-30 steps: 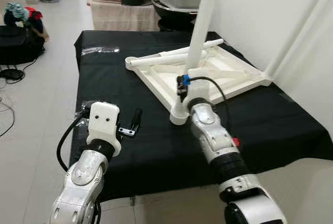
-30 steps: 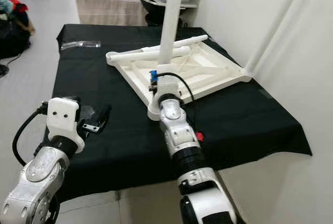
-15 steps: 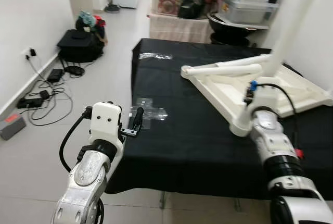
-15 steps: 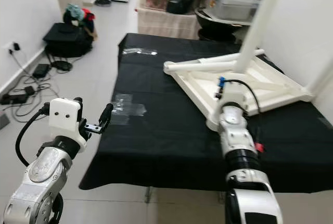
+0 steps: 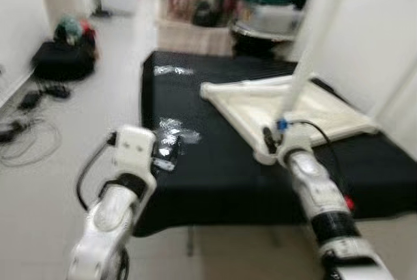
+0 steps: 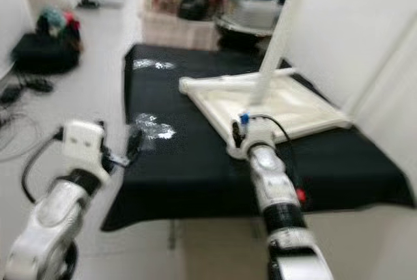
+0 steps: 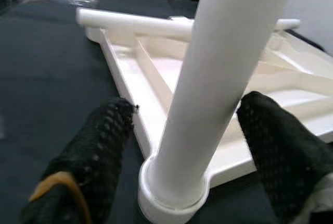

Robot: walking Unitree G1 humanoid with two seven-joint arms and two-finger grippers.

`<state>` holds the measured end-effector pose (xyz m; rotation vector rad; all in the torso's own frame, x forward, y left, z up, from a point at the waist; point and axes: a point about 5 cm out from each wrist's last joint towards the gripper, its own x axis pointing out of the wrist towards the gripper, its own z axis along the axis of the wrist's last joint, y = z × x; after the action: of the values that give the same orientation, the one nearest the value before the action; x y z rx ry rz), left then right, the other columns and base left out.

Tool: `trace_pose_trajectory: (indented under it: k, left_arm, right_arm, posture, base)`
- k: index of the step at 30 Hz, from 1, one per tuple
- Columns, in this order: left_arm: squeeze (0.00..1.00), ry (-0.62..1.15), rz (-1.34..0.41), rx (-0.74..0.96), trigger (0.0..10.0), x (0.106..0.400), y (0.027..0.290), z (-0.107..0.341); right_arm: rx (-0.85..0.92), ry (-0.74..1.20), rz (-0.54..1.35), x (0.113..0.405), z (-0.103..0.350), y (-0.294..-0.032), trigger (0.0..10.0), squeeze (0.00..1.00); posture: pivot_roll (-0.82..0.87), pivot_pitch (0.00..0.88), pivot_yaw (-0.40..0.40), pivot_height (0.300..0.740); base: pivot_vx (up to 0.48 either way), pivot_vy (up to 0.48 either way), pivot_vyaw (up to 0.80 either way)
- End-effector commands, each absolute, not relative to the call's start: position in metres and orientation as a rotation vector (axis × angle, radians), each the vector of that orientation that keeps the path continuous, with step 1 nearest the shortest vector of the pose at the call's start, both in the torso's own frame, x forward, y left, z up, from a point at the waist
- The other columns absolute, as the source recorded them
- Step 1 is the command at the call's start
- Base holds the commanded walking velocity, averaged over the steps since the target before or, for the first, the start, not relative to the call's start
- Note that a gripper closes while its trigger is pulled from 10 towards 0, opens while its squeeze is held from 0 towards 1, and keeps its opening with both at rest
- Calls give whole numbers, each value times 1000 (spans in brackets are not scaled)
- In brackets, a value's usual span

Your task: Building children table

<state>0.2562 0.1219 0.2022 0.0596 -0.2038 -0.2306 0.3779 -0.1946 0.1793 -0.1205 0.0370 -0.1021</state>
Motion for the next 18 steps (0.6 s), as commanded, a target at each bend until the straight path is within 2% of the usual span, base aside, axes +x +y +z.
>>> trace_pose_trajectory:
  k: [1,6,13,14,16,17,18]
  left_arm:
    - [0,-190,-248,57,10000,255,118,200]
    - [0,-186,-250,57,10000,254,118,200]
    - [0,-179,-257,56,10000,254,116,199]
    - [0,-174,-267,54,10000,253,114,198]
    - [0,-173,-271,54,10000,253,114,198]
    - [0,-168,-283,56,10000,252,113,198]
    - [0,-168,-283,56,10000,252,113,198]
  right_arm:
    - [-123,38,-130,378,179,-193,10000,0]
    - [-139,21,-161,376,188,-192,10000,0]
    - [-206,112,-56,358,163,-167,10000,0]
    - [-220,153,38,349,148,-154,10000,0]
    - [-221,174,79,345,142,-148,10000,0]
    - [-214,186,218,339,138,-132,10000,0]
    - [-214,186,218,339,138,-132,10000,0]
  posture:
    - [52,107,-126,740]
    - [45,108,-129,740]
    - [44,108,-129,740]
    - [45,108,-129,740]
    - [45,108,-129,740]
    - [48,109,-129,740]
    - [48,109,-129,740]
  base:
    - [0,0,0]
    - [0,0,0]
    - [0,0,0]
    - [0,0,0]
    - [0,0,0]
    - [0,0,0]
    - [0,0,0]
